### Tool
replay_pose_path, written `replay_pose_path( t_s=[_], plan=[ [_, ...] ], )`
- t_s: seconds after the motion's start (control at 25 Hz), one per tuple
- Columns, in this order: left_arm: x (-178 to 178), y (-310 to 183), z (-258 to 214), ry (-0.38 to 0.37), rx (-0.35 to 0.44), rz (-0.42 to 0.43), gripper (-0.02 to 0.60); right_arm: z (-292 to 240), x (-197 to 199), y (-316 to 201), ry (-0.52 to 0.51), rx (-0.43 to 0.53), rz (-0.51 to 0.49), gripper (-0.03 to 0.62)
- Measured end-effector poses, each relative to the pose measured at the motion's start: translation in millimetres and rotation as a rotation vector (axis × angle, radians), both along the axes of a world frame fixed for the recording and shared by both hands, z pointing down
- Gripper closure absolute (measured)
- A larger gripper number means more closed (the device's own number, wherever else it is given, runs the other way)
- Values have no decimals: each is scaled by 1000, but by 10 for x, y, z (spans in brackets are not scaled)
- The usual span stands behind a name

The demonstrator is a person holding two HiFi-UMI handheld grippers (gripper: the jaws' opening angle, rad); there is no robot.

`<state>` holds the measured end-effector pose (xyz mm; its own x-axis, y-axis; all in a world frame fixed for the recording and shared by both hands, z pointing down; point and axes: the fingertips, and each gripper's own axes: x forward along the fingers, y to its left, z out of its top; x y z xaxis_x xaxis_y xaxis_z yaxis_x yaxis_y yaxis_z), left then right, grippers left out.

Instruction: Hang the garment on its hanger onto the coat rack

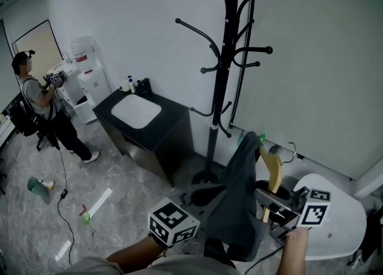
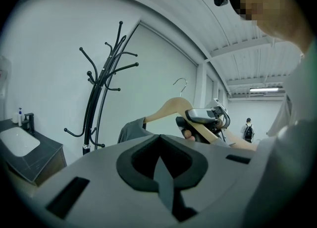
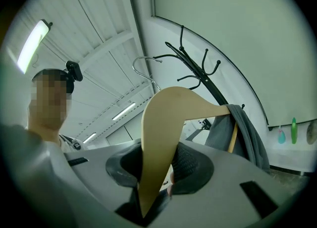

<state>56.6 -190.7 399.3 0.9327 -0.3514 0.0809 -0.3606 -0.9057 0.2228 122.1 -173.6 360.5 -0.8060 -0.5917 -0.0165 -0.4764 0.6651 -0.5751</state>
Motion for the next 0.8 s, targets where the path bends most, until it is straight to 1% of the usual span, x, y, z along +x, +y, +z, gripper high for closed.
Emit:
replay_pose_path(
  t_s=[0.16,0.32,0.48,0.64,0.8],
  plan=[
    [302,-494,-94,-8,11,-51,575,-42,292,-490,2,-25,-55,473],
    [565,-945,-207,11,23,-110,575,-69,572,-991,19,-47,-114,473],
    [795,-1288,-232,20,31,-159,575,-81,777,-1505,54,-46,-160,473],
    [904,-1600,-252,9,33,-193,575,-29,894,-2018,94,-57,-176,473],
    [932,-1857,-261,12,35,-208,575,-57,982,-2504,139,-55,-182,473]
  ],
)
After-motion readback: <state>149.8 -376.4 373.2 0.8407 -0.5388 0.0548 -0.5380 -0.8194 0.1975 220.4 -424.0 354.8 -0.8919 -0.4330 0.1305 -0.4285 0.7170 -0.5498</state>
